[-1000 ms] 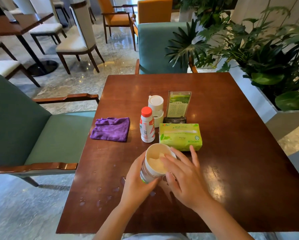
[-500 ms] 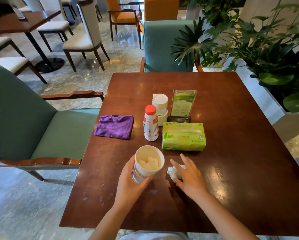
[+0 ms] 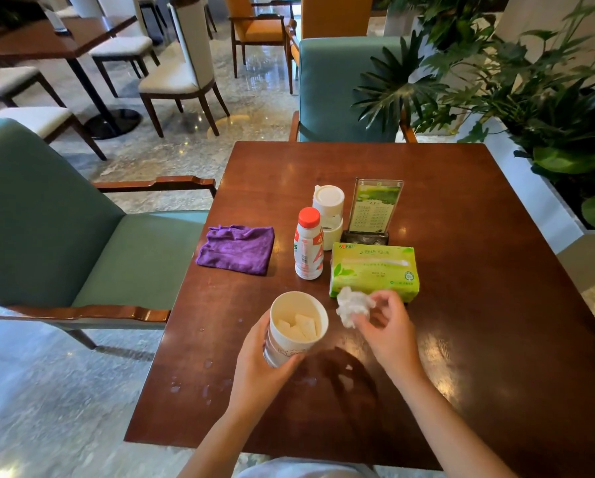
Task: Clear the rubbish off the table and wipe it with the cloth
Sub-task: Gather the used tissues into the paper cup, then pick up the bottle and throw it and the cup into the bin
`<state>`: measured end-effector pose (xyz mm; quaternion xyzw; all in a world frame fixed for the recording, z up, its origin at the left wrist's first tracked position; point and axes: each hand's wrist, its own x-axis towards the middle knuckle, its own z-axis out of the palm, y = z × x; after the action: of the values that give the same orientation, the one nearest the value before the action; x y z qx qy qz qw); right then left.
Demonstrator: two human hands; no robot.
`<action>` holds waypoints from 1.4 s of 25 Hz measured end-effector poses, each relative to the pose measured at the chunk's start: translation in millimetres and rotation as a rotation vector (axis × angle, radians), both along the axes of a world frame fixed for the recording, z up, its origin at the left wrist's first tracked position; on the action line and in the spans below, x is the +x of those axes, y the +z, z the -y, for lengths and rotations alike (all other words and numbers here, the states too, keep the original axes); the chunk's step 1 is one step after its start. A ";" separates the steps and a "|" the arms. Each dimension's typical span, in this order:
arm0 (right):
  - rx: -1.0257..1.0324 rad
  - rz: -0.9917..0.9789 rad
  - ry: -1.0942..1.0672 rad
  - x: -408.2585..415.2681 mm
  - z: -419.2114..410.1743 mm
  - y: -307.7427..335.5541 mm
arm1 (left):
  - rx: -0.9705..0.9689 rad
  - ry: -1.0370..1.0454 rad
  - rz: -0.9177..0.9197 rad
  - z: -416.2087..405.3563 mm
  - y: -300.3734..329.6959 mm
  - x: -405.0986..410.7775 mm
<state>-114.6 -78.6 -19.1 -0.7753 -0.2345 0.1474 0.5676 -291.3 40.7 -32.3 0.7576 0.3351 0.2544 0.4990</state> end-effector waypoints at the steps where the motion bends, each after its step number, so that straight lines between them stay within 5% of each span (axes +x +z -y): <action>1: 0.121 0.047 0.014 -3.8 -4.6 18.3 | -0.011 -0.011 0.021 1.9 1.7 1.9; 4: 0.201 0.377 0.095 -24.9 -19.8 50.5 | -0.057 -0.056 0.117 8.2 15.7 11.4; 10: -0.069 0.726 0.312 -46.9 -21.5 37.4 | -0.036 -0.046 0.152 5.4 25.2 12.6; 18: -0.255 0.767 0.533 -44.8 -12.8 33.0 | -0.006 -0.032 0.118 4.0 18.0 8.2; 27: -0.022 0.715 0.352 -9.5 -35.4 44.4 | 0.002 0.094 0.061 -4.0 15.1 3.6; 30: -0.165 0.676 0.257 22.1 -65.3 52.1 | -0.003 0.126 0.038 -6.6 16.0 2.7; 35: -0.526 0.781 0.409 64.4 -132.8 64.0 | 0.009 0.187 0.034 -6.7 23.5 1.2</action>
<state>-50.2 54.1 44.9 -0.8274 -0.5309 0.0088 0.1829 -290.1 47.4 -8.8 0.7209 0.3947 0.3140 0.4753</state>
